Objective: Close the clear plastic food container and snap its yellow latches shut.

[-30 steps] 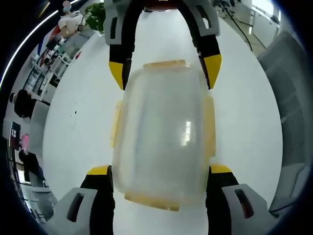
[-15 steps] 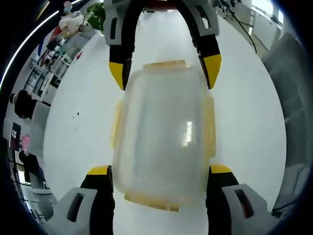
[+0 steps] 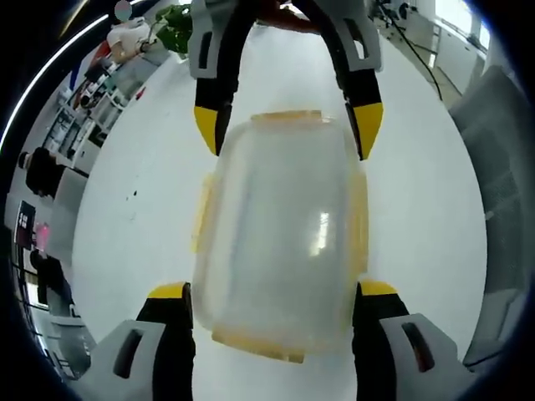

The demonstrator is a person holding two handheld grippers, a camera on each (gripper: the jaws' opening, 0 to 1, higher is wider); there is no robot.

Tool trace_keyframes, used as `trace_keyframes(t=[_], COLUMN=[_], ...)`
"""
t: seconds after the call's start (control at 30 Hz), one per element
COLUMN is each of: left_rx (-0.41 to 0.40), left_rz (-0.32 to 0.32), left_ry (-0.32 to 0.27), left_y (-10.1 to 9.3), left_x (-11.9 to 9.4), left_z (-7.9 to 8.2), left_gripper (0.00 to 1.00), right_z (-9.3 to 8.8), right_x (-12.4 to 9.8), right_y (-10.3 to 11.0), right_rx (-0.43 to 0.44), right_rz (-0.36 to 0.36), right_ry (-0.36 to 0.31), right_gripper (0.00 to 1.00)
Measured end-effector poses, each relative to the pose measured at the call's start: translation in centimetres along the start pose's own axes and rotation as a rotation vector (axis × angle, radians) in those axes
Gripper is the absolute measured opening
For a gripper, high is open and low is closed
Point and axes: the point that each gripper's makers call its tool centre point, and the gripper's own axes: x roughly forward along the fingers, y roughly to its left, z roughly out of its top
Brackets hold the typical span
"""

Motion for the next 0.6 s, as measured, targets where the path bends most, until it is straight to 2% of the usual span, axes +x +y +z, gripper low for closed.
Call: trace_keyframes(t=[0.07,0.17,0.23,0.3,0.6], left_rx=[0.002,-0.010,-0.015,-0.031,-0.122], left_rz=[0.013,0.011,0.015,0.022,0.041], left_ry=[-0.009,-0.013,-0.018,-0.027,-0.044], left_y=[0.2,0.1,0.1,0.1,-0.3], left_x=[-0.1,-0.4,-0.8,-1.0,-1.6], left_z=[0.2,0.2,0.2,0.1,-1.8], left_gripper=[0.80,0.79,0.79,0.80,0.82], right_z=[-0.1,-0.3,-0.5,-0.1,-1.0], right_x=[-0.2,-0.4,-0.8,-1.2,-1.9], right_y=[-0.1,0.1,-0.3,-0.3,0.6], right_rx=[0.004,0.014,0.023,0.069,0.115], right_rz=[-0.017,-0.015,-0.038,-0.047,-0.073], right_ry=[-0.011,-0.011,-0.018,-0.056,-0.075], right_gripper=[0.79,0.79,0.79,0.79,0.79])
